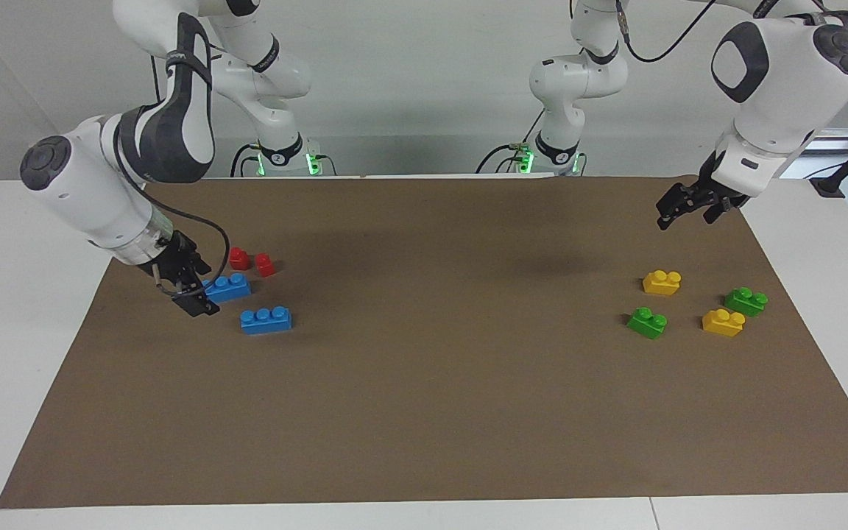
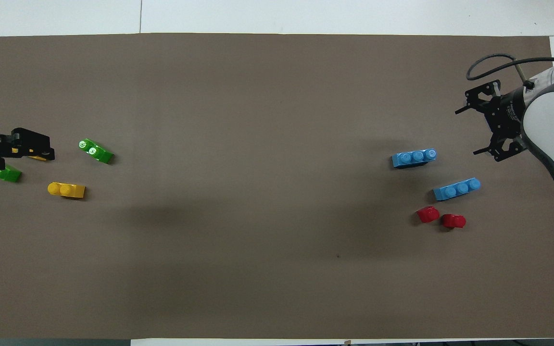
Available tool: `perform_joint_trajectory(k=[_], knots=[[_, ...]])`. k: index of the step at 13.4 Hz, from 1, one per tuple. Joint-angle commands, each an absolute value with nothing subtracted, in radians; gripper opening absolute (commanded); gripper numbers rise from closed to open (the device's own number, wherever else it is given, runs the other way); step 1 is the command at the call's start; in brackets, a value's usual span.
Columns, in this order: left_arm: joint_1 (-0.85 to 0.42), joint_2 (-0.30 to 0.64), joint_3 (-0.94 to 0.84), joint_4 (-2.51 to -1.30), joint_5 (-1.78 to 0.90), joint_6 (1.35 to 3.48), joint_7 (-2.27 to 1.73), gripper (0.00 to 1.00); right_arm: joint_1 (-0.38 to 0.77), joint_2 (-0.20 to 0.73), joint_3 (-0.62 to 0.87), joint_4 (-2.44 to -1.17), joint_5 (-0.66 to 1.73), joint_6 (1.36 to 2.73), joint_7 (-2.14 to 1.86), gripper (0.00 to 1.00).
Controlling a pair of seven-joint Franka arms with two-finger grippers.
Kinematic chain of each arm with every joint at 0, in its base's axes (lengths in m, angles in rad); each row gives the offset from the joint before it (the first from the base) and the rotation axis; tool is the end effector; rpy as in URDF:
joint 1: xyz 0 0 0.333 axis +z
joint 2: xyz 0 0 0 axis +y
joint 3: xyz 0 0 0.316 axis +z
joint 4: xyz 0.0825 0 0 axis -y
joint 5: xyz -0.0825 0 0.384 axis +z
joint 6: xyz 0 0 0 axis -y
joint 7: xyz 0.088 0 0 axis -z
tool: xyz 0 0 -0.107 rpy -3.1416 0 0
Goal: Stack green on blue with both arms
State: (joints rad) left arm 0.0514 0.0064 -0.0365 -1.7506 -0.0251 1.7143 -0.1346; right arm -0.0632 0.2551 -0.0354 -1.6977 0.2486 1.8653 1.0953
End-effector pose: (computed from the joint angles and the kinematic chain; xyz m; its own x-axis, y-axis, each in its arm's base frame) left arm 0.5605 0.0061 0.5478 0.9873 0.1524 -0.0457 0.1534 -0.9880 0.0189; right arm 0.6248 -0.0411 0.4392 0.2840 -0.9286 -0.2387 -0.9573 -0.2886 -0.0162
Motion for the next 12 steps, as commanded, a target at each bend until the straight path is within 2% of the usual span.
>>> perform_joint_trajectory(k=[1, 7, 12], knots=[[0.069, 0.038, -0.043, -1.787, -0.028, 1.799, -0.251, 1.00, -0.075, 0.255, -0.026, -1.743, 0.311, 1.917, 1.178, 1.00], [0.097, 0.129, -0.043, -1.808, -0.029, 1.948, -0.486, 1.00, -0.075, 0.313, -0.026, -1.779, 0.350, 1.954, 1.180, 1.00], [0.109, 0.202, -0.043, -1.835, -0.029, 2.072, -0.580, 1.00, -0.069, 0.324, -0.025, -1.867, 0.386, 2.060, 1.167, 1.00]])
